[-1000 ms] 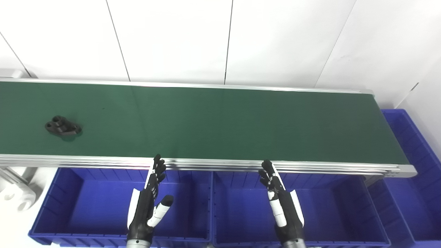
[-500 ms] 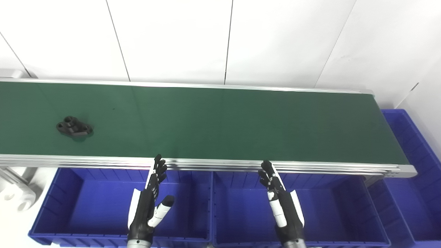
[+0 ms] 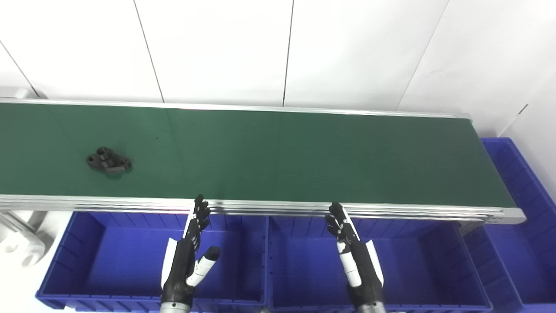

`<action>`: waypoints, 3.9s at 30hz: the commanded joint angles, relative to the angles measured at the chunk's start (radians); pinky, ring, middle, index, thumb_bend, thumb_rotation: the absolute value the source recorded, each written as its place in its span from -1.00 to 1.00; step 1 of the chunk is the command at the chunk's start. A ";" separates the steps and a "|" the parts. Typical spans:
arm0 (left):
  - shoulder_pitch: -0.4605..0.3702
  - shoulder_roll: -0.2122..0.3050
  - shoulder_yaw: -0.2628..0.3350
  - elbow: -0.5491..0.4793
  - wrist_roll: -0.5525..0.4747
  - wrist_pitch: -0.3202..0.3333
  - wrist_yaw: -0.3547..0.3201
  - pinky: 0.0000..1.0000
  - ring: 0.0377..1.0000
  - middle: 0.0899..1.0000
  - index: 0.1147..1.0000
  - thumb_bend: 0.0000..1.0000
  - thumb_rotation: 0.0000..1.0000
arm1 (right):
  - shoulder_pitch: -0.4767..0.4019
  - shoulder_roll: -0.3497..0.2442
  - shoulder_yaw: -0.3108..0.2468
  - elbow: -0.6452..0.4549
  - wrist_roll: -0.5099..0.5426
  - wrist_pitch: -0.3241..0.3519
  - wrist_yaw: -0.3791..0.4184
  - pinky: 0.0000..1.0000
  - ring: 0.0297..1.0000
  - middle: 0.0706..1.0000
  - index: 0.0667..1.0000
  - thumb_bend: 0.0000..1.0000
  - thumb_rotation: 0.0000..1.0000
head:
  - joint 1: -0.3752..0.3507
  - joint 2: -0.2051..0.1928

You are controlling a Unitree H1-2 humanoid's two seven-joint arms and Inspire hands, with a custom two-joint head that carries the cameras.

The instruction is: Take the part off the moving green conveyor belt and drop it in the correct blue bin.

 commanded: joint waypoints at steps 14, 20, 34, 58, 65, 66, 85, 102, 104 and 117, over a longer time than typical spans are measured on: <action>-0.013 0.003 -0.005 -0.013 -0.013 -0.042 0.008 0.88 0.91 0.95 1.00 0.65 0.81 | -0.011 0.002 0.002 -0.029 0.004 -0.054 0.003 0.88 0.87 0.92 0.93 0.60 0.86 | 0.009 -0.005; -0.014 0.007 -0.011 -0.007 -0.012 -0.042 0.011 0.88 0.91 0.95 1.00 0.68 0.80 | -0.013 -0.002 0.000 -0.022 0.013 -0.064 0.008 0.87 0.88 0.93 0.94 0.58 0.82 | 0.018 -0.012; -0.045 -0.010 -0.082 0.067 0.023 -0.043 0.100 0.82 0.86 0.91 1.00 0.62 0.70 | -0.034 -0.052 -0.024 0.075 0.047 -0.132 0.026 0.92 0.90 0.94 0.96 0.57 0.83 | 0.192 -0.146; -0.053 -0.017 -0.116 0.066 0.011 -0.043 0.136 0.81 0.84 0.89 1.00 0.67 0.60 | -0.041 -0.075 -0.025 0.070 0.047 -0.132 0.042 0.98 0.92 0.94 0.99 0.64 0.82 | 0.210 -0.112; -0.064 -0.018 -0.114 0.070 0.013 -0.043 0.133 0.80 0.84 0.90 1.00 0.68 0.64 | -0.061 -0.138 0.040 -0.062 -0.308 -0.134 -0.205 0.53 0.70 0.77 0.85 0.57 0.44 | 0.171 -0.094; -0.068 -0.018 -0.113 0.074 0.011 -0.043 0.131 0.80 0.84 0.90 1.00 0.68 0.64 | -0.067 -0.144 0.046 -0.073 -0.339 -0.134 -0.230 0.52 0.69 0.77 0.85 0.58 0.43 | 0.168 -0.093; -0.094 -0.030 -0.115 0.102 -0.007 -0.043 0.108 0.88 0.88 0.93 1.00 0.69 0.68 | -0.300 -0.045 0.042 -0.204 -0.600 0.185 -0.208 0.27 0.53 0.65 0.71 0.71 0.05 | 0.140 -0.089; -0.102 -0.042 -0.135 0.114 -0.005 -0.043 0.113 0.94 0.92 0.96 1.00 0.64 0.69 | -0.582 -0.030 0.184 0.034 -0.824 0.301 -0.237 0.20 0.44 0.55 0.65 0.79 0.04 | 0.150 -0.088; -0.103 -0.042 -0.141 0.114 -0.002 -0.043 0.115 0.94 0.93 0.97 1.00 0.64 0.69 | -0.606 -0.019 0.200 0.064 -0.833 0.316 -0.237 0.19 0.44 0.55 0.65 0.79 0.04 | 0.152 -0.088; -0.092 -0.045 -0.196 0.096 0.018 -0.043 0.158 0.97 0.92 0.96 1.00 0.56 0.68 | -0.760 0.046 0.263 0.269 -0.830 0.364 -0.246 0.18 0.41 0.54 0.62 0.80 0.01 | 0.161 -0.078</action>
